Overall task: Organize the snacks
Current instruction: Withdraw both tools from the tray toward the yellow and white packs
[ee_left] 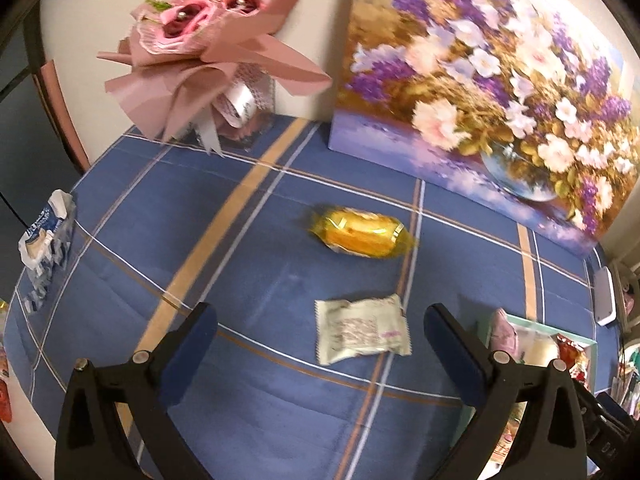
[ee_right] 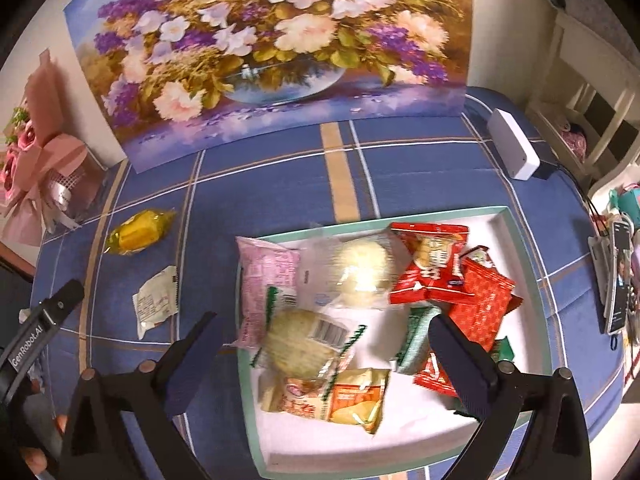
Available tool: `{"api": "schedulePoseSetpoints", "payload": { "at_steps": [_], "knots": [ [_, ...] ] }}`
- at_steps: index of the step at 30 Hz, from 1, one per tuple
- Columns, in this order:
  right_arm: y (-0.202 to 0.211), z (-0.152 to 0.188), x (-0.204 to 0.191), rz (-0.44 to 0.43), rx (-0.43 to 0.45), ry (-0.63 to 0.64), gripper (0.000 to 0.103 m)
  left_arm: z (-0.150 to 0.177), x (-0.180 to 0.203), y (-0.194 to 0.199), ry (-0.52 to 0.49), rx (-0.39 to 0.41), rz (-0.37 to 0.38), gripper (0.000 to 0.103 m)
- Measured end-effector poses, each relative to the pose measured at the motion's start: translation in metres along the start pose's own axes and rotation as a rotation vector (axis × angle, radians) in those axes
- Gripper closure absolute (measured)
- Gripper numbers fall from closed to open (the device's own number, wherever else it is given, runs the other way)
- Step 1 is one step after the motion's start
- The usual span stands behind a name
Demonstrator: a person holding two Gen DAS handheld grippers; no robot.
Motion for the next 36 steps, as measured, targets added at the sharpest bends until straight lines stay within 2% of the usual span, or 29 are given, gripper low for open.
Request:
{"api": "schedulePoseSetpoints", "payload": {
  "at_steps": [6,12,20,26,36],
  "knots": [
    [-0.002,0.001,-0.035,-0.036,-0.007,0.052,0.0,-0.006,-0.023,-0.002,0.009,0.013,-0.022,0.0],
    [-0.006,0.003,-0.069,-0.072,-0.015,0.096,0.0,-0.005,-0.035,-0.008,0.013,-0.014,-0.001,0.0],
    [-0.016,0.011,-0.105,-0.132,-0.036,0.126,0.0,-0.007,-0.067,-0.015,0.061,-0.025,-0.053,0.0],
    [-0.029,0.018,-0.119,-0.168,-0.069,0.119,0.0,0.0,-0.083,-0.033,0.117,-0.082,-0.061,0.0],
    [-0.067,0.031,-0.146,-0.158,-0.124,0.171,0.0,0.029,-0.079,-0.083,0.112,-0.228,-0.059,0.0]
  ]
}}
Point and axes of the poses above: each gripper's, at about its wrist camera, not at the fingertips, and y roughly against the way its jaws point, x to its right, z to its underside, the point moved 7 cm from there along -y, roughly the way its jaws point, and after that the axes turned 11 degrees about x, right-handed, at the moved point
